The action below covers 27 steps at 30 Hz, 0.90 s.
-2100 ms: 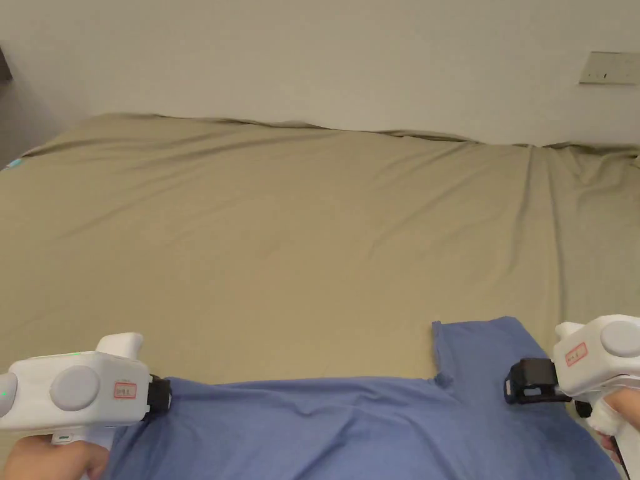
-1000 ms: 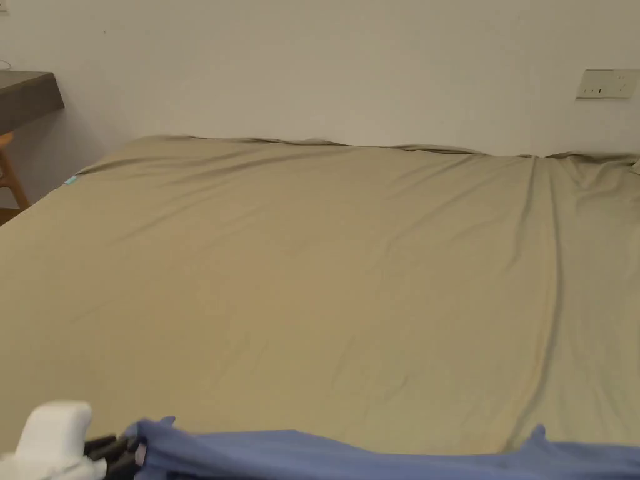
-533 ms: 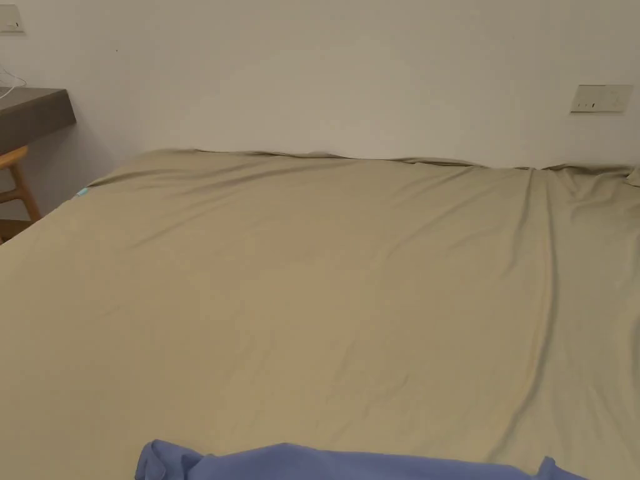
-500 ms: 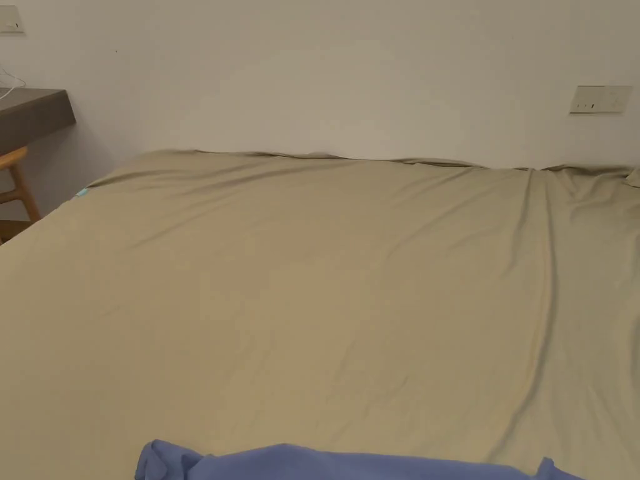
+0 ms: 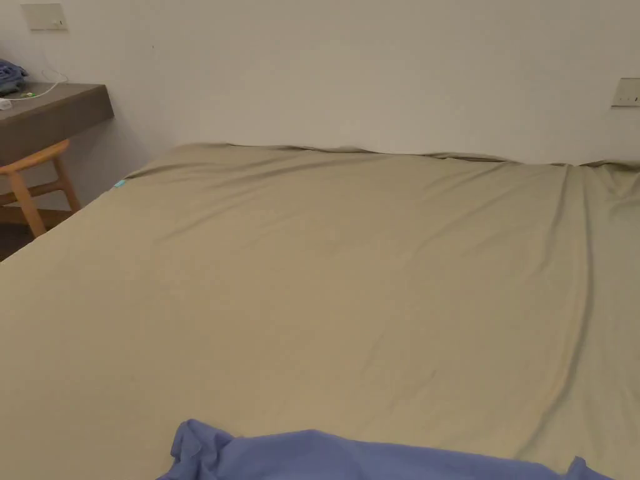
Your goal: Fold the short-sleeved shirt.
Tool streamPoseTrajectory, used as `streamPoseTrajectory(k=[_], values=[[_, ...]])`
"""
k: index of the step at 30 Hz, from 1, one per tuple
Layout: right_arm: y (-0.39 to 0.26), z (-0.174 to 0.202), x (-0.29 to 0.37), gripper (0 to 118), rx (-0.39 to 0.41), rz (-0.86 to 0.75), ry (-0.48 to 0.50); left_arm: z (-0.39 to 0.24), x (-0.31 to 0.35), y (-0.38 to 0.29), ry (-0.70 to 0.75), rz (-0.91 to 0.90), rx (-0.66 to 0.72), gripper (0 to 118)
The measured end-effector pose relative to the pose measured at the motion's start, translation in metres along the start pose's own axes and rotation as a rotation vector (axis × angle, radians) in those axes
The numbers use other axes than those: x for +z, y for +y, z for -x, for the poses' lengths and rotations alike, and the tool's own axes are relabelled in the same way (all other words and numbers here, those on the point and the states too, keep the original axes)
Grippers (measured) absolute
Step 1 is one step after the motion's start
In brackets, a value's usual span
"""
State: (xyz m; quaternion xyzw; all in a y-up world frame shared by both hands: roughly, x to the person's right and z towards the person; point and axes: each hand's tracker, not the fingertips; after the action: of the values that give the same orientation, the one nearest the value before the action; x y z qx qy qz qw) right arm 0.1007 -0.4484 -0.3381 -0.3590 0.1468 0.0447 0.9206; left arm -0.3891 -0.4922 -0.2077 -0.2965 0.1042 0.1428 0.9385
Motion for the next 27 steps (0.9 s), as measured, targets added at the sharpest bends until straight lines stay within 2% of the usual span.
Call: streamPoseTrajectory(k=[3,4,5,6,7,8,12,15,16,17,18,19,20,22,25,27], values=[[-0.001,-0.003,0.0,3,0.004,-0.004,-0.002,0.022,-0.01,0.012,0.06,-0.005,0.029,0],[0.0,-0.005,0.0,3,0.004,-0.003,0.0,0.033,-0.016,0.016,0.064,-0.005,0.046,10],[0.0,-0.004,0.002,3,0.002,-0.006,-0.002,0.045,-0.024,0.021,0.072,0.018,0.083,37],[0.0,-0.005,0.002,3,0.0,-0.012,-0.005,0.054,-0.03,0.021,0.074,0.058,0.137,92],[0.002,-0.007,0.002,3,-0.001,-0.012,-0.005,0.066,-0.042,0.02,0.048,0.103,0.215,114],[0.003,-0.008,0.003,3,-0.004,-0.012,-0.004,0.076,-0.054,0.018,0.032,0.159,0.284,115],[0.004,-0.007,0.005,3,0.005,-0.015,0.002,0.096,-0.082,0.003,-0.09,0.172,0.469,115],[0.009,-0.006,0.007,3,0.011,-0.015,0.001,0.097,-0.1,-0.018,-0.091,0.186,0.575,115],[0.01,-0.005,0.008,3,0.011,-0.016,0.004,0.093,-0.094,-0.018,-0.08,0.085,0.557,111],[0.011,-0.003,0.009,3,0.011,-0.014,0.006,0.087,-0.091,-0.016,-0.107,0.045,0.572,94],[0.011,-0.002,0.009,3,0.012,-0.011,0.007,0.083,-0.091,-0.018,-0.108,0.1,0.632,31],[0.01,-0.002,0.009,3,0.015,-0.009,0.007,0.082,-0.092,-0.019,-0.1,0.118,0.695,8],[0.01,-0.001,0.01,3,0.018,-0.008,0.008,0.082,-0.094,-0.022,-0.101,0.106,0.751,8],[0.01,0.0,0.011,3,0.019,-0.008,0.014,0.076,-0.099,-0.027,-0.106,0.093,0.778,8],[0.008,-0.005,0.015,3,-0.007,-0.008,0.021,0.068,-0.085,-0.013,-0.08,0.038,0.722,8],[0.007,-0.008,0.021,3,-0.018,-0.017,0.021,0.052,-0.067,0.005,-0.099,-0.04,0.62,8]])
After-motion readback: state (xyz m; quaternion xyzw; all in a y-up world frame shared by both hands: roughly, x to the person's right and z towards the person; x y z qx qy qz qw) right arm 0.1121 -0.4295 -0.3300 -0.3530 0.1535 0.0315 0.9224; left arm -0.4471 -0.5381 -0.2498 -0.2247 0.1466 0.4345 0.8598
